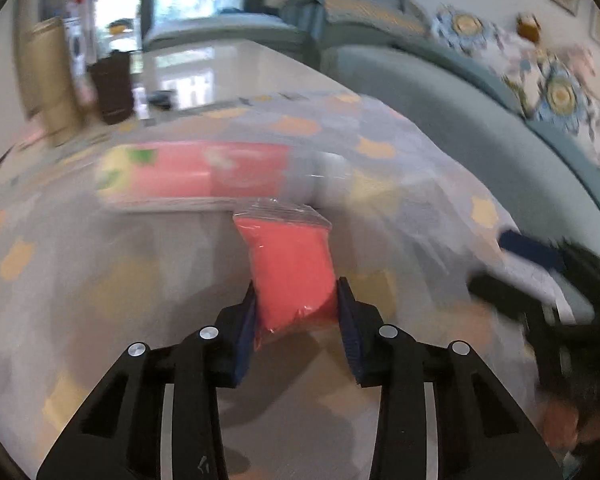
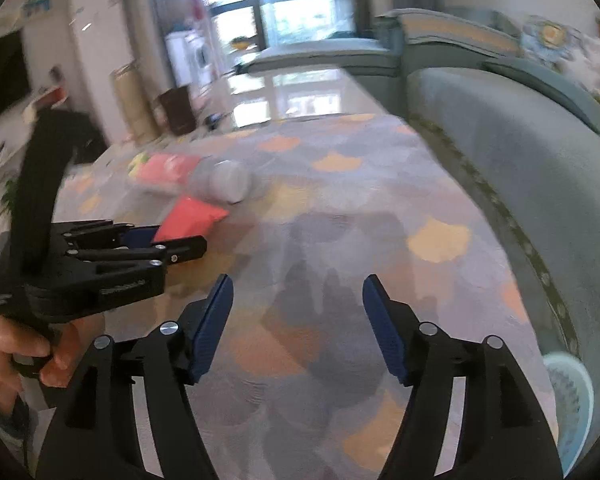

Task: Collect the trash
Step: 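Grasp the red bag with the left tool while the right tool grasps the pink bottle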

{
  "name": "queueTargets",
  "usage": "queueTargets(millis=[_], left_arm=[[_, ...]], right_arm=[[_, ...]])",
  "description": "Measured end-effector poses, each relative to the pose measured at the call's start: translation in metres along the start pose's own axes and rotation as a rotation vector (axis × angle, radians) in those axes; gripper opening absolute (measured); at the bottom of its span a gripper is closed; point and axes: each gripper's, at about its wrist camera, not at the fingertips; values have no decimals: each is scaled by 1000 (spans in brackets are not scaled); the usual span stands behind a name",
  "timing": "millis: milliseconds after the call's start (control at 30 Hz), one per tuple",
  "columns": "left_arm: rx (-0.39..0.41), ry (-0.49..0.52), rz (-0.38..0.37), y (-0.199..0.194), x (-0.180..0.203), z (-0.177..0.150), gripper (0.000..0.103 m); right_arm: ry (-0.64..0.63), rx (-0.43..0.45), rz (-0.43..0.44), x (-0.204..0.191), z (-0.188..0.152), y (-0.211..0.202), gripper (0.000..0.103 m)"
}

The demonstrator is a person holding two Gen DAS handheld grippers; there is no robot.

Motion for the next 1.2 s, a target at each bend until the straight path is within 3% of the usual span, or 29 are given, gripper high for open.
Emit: queueTargets(millis=[67, 233, 333, 500, 700, 833, 967, 1067, 1200], left_arm=[[41, -62, -13, -14, -20, -12, 35], [144, -203, -81, -33, -59, -33, 35], [214, -193, -39, -53, -62, -37, 35], [204, -273, -4, -53, -76, -40, 35], [236, -350, 46, -65, -90, -49, 35], [240, -394, 48, -66, -101, -47, 35], [261, -442, 64, -71, -112, -49, 35], [260, -462, 61, -70, -119, -49, 35], [263, -433, 55, -70, -113, -47, 35]], right_arm=[[-44, 3, -10, -11, 14, 4, 64], [-100, 15, 78, -35, 70, 21, 64], [-144, -18, 99, -51, 104, 46, 67], [-142, -89, 140, -57, 138, 82, 69], [-147, -223, 277, -53, 136, 98, 67], [-275, -284, 396, -78, 115, 74, 61], [-395, -269, 314, -117, 101, 62, 63], [-365, -240, 225, -134, 109, 75, 63], [-323, -236, 220, -139, 118, 96, 62]])
Point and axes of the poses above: each gripper's, at about its wrist camera, not at the fingertips, and y roughly the way its jaws point, x to its right, z to its top, and after that the axes turned 12 degrees about -x, right-handed
